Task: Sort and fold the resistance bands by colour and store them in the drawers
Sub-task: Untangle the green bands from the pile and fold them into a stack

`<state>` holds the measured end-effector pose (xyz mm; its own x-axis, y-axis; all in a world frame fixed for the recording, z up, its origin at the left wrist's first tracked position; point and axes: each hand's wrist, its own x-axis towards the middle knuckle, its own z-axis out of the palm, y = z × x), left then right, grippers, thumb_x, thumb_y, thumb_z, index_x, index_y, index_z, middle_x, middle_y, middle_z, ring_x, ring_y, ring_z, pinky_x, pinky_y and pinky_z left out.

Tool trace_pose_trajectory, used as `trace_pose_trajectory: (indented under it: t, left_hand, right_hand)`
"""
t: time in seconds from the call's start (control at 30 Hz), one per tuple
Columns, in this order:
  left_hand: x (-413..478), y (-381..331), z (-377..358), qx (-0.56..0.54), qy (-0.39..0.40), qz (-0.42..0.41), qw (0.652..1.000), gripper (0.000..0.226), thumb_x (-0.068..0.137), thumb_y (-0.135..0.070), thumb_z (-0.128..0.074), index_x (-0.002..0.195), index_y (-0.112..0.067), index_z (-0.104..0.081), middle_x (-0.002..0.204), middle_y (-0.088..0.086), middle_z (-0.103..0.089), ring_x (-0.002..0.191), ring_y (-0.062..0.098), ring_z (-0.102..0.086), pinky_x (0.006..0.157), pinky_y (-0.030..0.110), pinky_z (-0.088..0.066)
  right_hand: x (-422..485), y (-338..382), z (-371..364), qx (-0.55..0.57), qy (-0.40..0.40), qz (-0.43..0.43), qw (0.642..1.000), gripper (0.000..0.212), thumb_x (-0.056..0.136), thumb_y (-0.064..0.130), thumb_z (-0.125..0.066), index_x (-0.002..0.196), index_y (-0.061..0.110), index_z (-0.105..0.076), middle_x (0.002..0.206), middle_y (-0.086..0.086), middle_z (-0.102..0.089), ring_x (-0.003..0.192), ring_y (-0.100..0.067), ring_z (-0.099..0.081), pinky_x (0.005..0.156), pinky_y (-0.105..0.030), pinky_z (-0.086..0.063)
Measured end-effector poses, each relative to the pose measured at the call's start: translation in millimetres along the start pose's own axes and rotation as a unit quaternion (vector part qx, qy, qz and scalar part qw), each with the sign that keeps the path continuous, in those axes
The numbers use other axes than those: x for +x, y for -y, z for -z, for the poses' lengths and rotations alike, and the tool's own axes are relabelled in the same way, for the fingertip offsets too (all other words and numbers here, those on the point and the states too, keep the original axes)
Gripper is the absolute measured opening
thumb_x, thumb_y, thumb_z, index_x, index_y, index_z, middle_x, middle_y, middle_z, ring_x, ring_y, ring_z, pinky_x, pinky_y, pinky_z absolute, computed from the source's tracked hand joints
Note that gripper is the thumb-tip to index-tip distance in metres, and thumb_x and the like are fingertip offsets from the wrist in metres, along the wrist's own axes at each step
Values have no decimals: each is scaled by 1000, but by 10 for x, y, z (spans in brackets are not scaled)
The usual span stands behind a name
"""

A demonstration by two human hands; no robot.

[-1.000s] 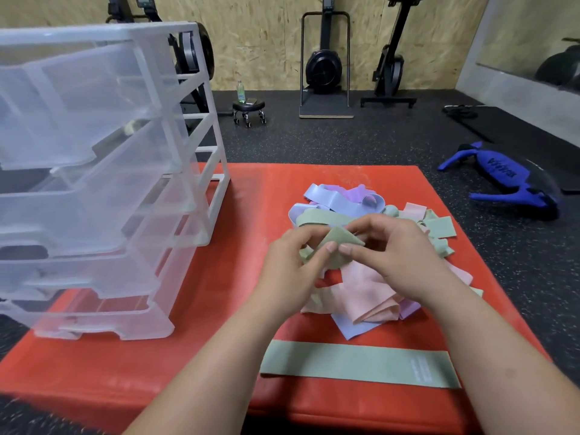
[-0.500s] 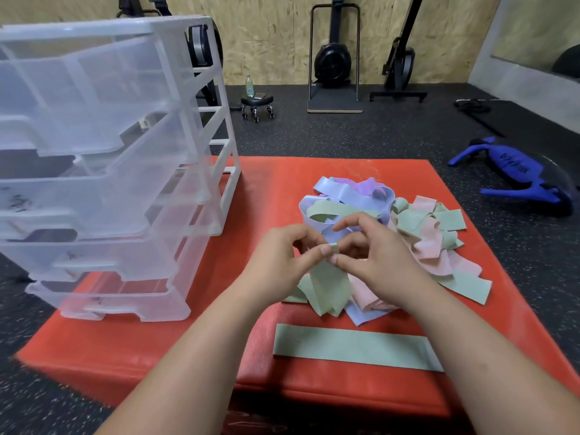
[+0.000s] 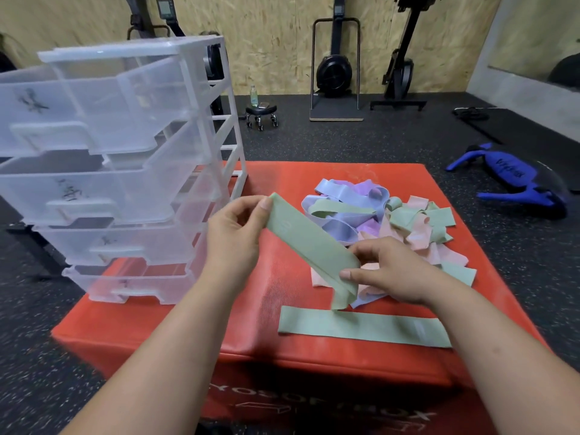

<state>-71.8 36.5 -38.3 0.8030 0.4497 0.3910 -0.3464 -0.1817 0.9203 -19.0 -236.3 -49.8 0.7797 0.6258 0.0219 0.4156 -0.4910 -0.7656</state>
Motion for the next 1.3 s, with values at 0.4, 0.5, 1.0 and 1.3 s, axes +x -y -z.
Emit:
trace_pose_trajectory:
  t: [0.4,0.5,1.0,1.3]
  left_hand:
    - [-286,237,130,91,40,67,993,11,101,-24,-72,96,-17,-80,85,-1,-77,74,4,-64,72,21,-51]
    - [-328,304,170,130,74,90,985,14,101,-21,-72,89,-14,-77,74,-5,-71,64,1,-58,66,18,-47]
    - [-580,492,212,410,264,138,862,15,92,-21,-72,79,-15,-75,71,-3,-72,61,14,-61,57,29,-44]
    - [-619,613,128,512,296,113,799,9,91,-31,-69,83,-27,-69,83,-7,-71,79,20,-65,70,29,-48]
  right_hand:
    - [-702,-309,414,-59,-20,-57,996,11,89,29,-82,92,23,-73,80,16,-73,70,-4,-63,66,-21,-48]
    - [-851,-444,495,-12,-41,-91,995,12,87,21,-84,96,22,-77,83,20,-74,71,4,-62,67,-12,-44]
    - [-1007,-861,356,39,-89,-226,969,35,75,-5,-87,102,14,-78,75,-3,-49,65,-14,-48,59,-21,-44]
    - [-947,-889,235,-139,-78,-247,956,38,66,11,-92,93,31,-75,76,8,-65,64,-10,-61,59,-21,-45]
